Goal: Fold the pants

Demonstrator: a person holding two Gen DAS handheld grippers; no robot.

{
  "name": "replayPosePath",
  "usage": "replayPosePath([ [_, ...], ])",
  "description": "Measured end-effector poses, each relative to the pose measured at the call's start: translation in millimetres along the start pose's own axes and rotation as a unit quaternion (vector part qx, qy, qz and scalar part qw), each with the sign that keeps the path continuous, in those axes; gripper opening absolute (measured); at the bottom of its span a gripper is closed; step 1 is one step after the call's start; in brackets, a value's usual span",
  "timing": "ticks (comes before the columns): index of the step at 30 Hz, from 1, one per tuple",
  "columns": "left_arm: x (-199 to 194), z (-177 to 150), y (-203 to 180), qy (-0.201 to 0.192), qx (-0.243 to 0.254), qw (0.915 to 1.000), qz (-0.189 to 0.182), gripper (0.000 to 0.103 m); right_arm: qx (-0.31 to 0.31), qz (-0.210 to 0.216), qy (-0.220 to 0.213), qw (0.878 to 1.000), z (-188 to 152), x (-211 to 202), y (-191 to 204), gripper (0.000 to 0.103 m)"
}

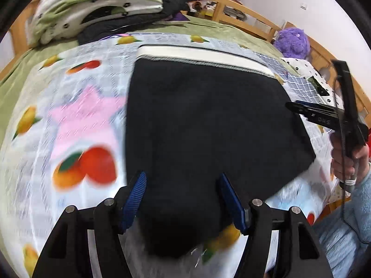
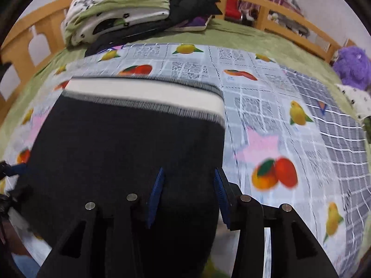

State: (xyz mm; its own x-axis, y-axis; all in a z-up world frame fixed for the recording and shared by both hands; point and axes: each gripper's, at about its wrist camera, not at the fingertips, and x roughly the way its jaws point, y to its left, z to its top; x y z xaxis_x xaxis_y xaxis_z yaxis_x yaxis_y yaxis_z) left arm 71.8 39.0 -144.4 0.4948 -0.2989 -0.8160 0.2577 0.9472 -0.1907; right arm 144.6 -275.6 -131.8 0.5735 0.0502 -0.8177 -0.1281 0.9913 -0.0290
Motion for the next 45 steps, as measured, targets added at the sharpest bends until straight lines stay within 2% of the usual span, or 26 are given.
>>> replayPosePath([
  [2,-3.6,-12.5,4.4,0.016,-0.011,0.9998,0.006,0.064,0.025,0.012,0.004,1.0,-20.0,-11.2,-2.5,0.044],
  [4,-5.0,-24.7,14.9,0.049,-0.051,0.9969,-0.034,0.064,0.049,0.023,0.018,0.998,-41.5,-17.5,-5.3,0.044],
  [5,-7.5,-28.7,18.8,0.058,-0.062,0.9956,-0.04,0.064,0.054,0.026,0.023,0.998,-51.4,-20.7,-4.5,0.044],
  [7,-22.7,-33.8,21.3,0.044,-0.068,0.9966,-0.012,0.062,0.059,0.025,0.033,0.997,-71.0,-30.5,-1.5,0.044],
  [9,-47.3,-31.7,17.9,0.013,-0.061,0.9979,0.015,0.062,0.067,0.041,0.046,0.996,-83.1,-42.2,0.2,0.043],
  [13,-103.3,-16.8,-6.1,-0.055,-0.057,0.9968,0.001,0.063,0.095,0.028,-0.014,0.995,-86.7,-94.2,-2.6,0.04],
  [15,-122.8,-10.3,-29.7,-0.084,-0.043,0.9953,-0.02,0.064,0.107,0.017,-0.064,0.992,-84.4,-129.3,-3.7,0.043],
  [17,-133.5,-10.2,-50.3,-0.109,-0.028,0.9934,-0.022,0.064,0.11,0.005,-0.092,0.99,-80.3,-154.1,-1.5,0.057],
  [18,-136.9,-11.6,-60.6,-0.121,-0.024,0.9922,-0.017,0.064,0.107,0.001,-0.102,0.989,-77.9,-166.6,0.8,0.059],
  [20,-140.6,-16.3,-74.1,-0.133,-0.03,0.9904,-0.018,0.066,0.094,-0.005,-0.112,0.989,-74.5,-187.9,6.4,0.066],
  [23,-136.1,-22.5,-85.9,-0.119,-0.024,0.9921,-0.03,0.068,0.095,-0.013,-0.123,0.988,-80.1,-210.2,10.6,0.066],
  [26,-139.5,-28.6,-101.2,-0.128,-0.016,0.9915,0.012,0.068,0.095,-0.013,-0.123,0.988,-90.1,-218.1,18.3,0.068],
  [29,-146.7,-33.1,-112.3,-0.149,-0.007,0.9885,0.023,0.074,0.1,-0.033,-0.128,0.986,-104.3,-215.1,20.9,0.082],
  [31,-144.6,-34.2,-115.2,-0.149,-0.007,0.988,0.042,0.074,0.093,-0.035,-0.131,0.986,-111.7,-215.7,25.9,0.083],
  [34,-140.3,-32.3,-114.3,-0.143,-0.017,0.9878,0.057,0.074,0.084,-0.045,-0.135,0.986,-116.4,-213.8,31.7,0.093],
  [38,-140.2,-32.4,-108.9,-0.142,-0.028,0.9874,0.064,0.077,0.086,-0.049,-0.135,0.986,-116.2,-209.7,30.9,0.096],
  [45,-141.6,-33.0,-102.9,-0.145,-0.041,0.9849,0.086,0.08,0.078,-0.045,-0.125,0.988,-112.7,-201.5,37.2,0.096],
])
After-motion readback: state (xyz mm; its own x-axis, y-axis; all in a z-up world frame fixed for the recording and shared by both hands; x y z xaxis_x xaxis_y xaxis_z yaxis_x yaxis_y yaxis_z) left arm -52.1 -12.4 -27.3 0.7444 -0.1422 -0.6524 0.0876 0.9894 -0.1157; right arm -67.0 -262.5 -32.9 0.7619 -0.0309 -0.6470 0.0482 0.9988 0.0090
